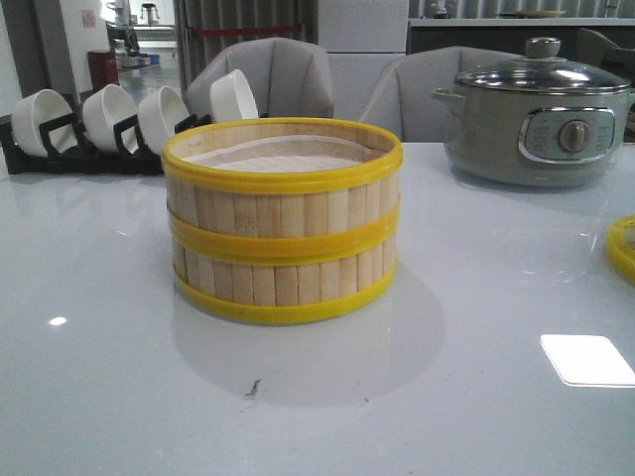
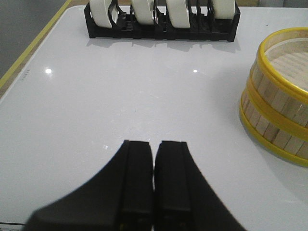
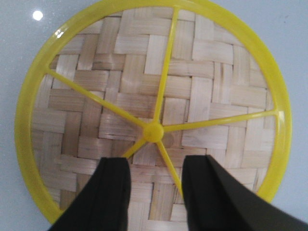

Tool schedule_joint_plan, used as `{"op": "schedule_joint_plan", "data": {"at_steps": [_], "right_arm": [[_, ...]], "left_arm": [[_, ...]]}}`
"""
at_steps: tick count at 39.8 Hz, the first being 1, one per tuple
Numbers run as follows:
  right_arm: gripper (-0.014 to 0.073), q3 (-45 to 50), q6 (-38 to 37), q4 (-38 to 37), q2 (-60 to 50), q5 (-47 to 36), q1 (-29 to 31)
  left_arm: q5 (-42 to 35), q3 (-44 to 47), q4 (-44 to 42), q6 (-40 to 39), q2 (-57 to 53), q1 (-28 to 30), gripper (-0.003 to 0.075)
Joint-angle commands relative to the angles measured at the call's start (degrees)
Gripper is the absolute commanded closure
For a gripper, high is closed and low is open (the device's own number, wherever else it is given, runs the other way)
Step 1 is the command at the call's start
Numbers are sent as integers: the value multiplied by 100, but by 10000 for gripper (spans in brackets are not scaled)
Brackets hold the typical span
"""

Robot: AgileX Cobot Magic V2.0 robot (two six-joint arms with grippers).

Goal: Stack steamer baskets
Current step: 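Lower the right gripper onto the hub of the woven bamboo lid, then grasp the lid's centre hub with the right gripper and lift it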

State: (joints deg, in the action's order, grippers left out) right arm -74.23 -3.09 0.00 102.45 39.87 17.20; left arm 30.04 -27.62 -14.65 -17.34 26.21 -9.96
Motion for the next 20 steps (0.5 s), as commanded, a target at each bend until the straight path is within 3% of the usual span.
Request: {"op": "schedule_joint_plan", "data": {"at_steps": [1,20], "right_arm": [[222,-203,59,0,-198,-213,71],[222,-330,59,43,148,-432,71]], "left_arm": [[-483,-162,-47,-67,17,14,636],[-483,-162,-47,-67,17,14,636]]}}
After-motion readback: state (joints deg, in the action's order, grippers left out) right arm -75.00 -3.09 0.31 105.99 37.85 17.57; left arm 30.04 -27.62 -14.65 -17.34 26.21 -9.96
